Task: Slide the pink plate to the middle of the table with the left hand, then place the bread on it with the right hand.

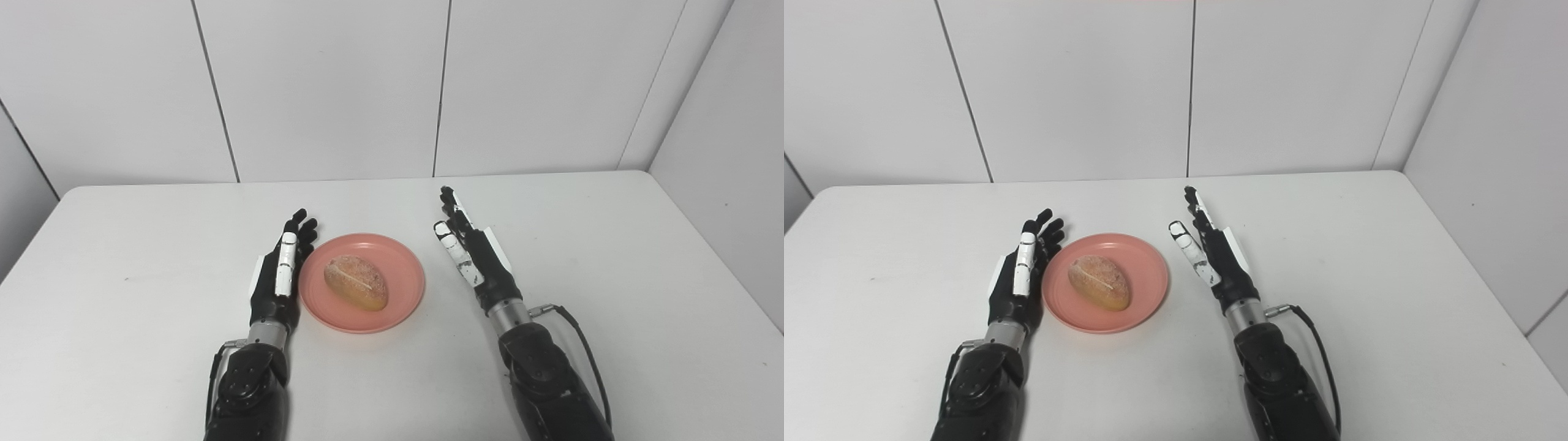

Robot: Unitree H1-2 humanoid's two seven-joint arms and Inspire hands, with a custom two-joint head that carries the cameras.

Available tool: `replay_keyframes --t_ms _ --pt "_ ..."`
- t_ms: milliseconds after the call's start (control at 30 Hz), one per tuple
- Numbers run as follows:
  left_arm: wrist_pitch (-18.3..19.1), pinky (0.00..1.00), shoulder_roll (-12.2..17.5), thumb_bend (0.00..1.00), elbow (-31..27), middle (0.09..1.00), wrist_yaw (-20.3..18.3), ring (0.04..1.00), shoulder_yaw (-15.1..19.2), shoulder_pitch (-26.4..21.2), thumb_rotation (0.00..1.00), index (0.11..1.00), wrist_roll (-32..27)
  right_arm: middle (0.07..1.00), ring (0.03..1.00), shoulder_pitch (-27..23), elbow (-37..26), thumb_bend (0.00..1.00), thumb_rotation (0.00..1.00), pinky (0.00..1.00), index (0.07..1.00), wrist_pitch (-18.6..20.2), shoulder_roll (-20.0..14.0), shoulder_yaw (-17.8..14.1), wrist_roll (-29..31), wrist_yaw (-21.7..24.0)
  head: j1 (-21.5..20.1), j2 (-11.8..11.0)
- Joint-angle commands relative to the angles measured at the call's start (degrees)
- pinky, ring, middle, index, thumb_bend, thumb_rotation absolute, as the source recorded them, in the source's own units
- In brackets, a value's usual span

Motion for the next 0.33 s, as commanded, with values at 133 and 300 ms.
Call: replay_keyframes --t_ms 133,300 --pt "-0.1 0.95 0.1 0.51 -1.2 0.898 -0.4 0.922 0.2 -0.4 1.00 0.888 -0.4 1.000 1.000 -2.9 -0.7 0.72 1.00 1.00 1.000 1.7 2.9 -2.2 6.5 2.4 0.0 -0.1" --pt "-0.3 0.96 0.5 0.51 -1.5 0.903 -0.8 0.927 -0.3 -0.3 1.00 0.894 0.0 1.000 1.000 -2.4 -0.8 0.71 1.00 1.00 1.000 2.2 4.3 -2.3 6.4 1.6 -0.6 0.3"
